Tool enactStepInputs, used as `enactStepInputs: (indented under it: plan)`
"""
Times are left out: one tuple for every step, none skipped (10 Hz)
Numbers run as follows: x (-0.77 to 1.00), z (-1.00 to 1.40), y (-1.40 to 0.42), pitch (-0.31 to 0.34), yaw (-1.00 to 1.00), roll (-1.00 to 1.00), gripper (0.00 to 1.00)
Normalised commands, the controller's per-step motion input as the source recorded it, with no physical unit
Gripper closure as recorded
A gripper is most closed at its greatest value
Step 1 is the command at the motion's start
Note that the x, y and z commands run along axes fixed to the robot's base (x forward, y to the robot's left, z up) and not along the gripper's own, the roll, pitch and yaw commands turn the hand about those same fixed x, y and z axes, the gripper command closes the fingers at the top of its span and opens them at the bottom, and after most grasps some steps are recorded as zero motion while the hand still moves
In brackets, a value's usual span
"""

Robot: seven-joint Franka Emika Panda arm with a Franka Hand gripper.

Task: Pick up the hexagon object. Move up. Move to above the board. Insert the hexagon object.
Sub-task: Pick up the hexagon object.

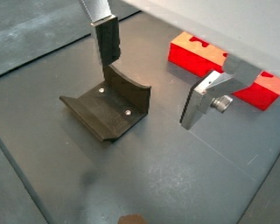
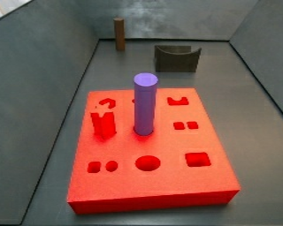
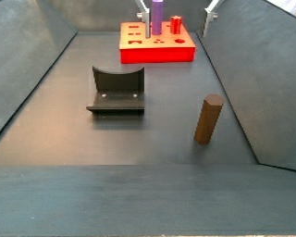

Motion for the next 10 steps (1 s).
enactStepInputs:
  plan:
    - [-0.05, 0.0, 0.0, 0.0, 0.0, 0.0, 0.0]
    - [-0.62, -0.03, 0.18, -0.09, -0.29, 0.0, 0.0]
    - [-0.59, -0.22, 0.61, -0.066, -0.02, -0.16, 0.0]
    - [-0.84, -0.35, 0.64, -0.139, 0.0, -0.14, 0.0]
    - [-0.81, -0.42, 0.64, -0.164, 0.14, -0.12, 0.0]
    - [-0.57, -0.43, 0.58, -0.189, 0.31, -0.15, 0.0]
    - [-0.29, -0.43, 0.51, -0.219, 0.41, -0.2, 0.0]
    - [-0.04, -0.44, 0.37, -0.209, 0.43, -0.21, 0.0]
    - [0.0, -0.49, 0.27, -0.199, 0.35, -0.24, 0.0]
    - [0.0, -0.52, 0.23, -0.213, 0.33, -0.22, 0.0]
